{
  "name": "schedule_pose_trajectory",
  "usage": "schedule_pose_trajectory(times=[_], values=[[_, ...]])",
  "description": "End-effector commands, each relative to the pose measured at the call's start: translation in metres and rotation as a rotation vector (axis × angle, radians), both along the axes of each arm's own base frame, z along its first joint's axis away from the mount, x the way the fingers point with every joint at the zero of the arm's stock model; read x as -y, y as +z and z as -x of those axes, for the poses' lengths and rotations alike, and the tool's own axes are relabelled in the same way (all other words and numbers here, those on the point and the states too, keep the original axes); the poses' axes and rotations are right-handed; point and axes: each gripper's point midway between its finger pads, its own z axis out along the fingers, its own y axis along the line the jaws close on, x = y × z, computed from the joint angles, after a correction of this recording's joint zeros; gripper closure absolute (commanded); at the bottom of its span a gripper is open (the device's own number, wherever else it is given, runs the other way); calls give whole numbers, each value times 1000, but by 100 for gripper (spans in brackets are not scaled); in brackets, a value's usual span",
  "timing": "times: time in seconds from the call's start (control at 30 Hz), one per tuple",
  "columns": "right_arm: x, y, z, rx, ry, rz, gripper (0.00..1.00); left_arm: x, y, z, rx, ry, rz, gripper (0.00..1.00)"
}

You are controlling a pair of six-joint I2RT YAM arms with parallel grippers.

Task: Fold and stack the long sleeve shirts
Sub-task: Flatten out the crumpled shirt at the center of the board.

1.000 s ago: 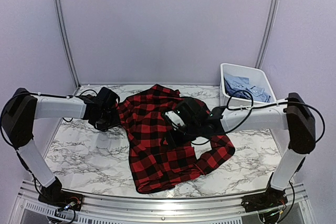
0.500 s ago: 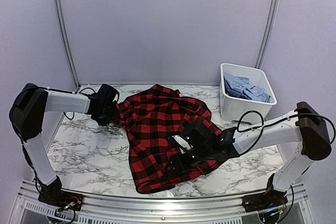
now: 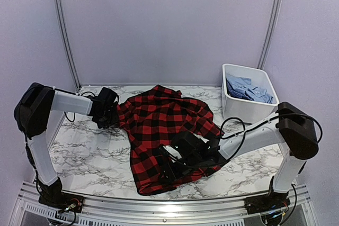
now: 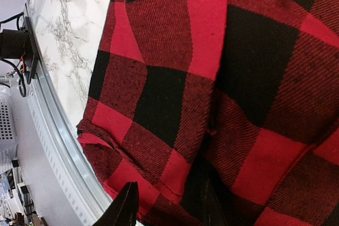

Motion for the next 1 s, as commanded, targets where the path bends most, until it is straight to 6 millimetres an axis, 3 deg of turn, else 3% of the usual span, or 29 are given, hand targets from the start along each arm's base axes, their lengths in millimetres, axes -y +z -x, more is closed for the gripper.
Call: schedule_pose_trajectory(times=[0.0, 0.23, 0.3, 0.47, 0.6, 0.73, 0.83, 0.97], values=[[-20, 12, -2, 2, 3, -49, 65, 2, 8, -15, 35, -10, 11, 77], [-30, 21, -11, 43, 0, -58, 72, 2, 12, -23, 44, -35, 12, 96], [-33, 22, -13, 47, 1, -61, 78, 1, 13, -25, 45, -40, 14, 100], [-48, 32, -14, 75, 40, -64, 99, -2, 16, -35, 53, -48, 18, 100], [-73, 57, -10, 135, 98, -94, 100, -9, 24, -49, 69, -46, 20, 100], [-111, 83, 7, 178, 193, -153, 100, -15, 30, -60, 71, -63, 16, 100], [-137, 88, 19, 179, 254, -183, 100, -18, 32, -63, 58, -68, 20, 100], [-174, 78, 22, 146, 317, -229, 100, -21, 40, -63, 55, -75, 23, 100]])
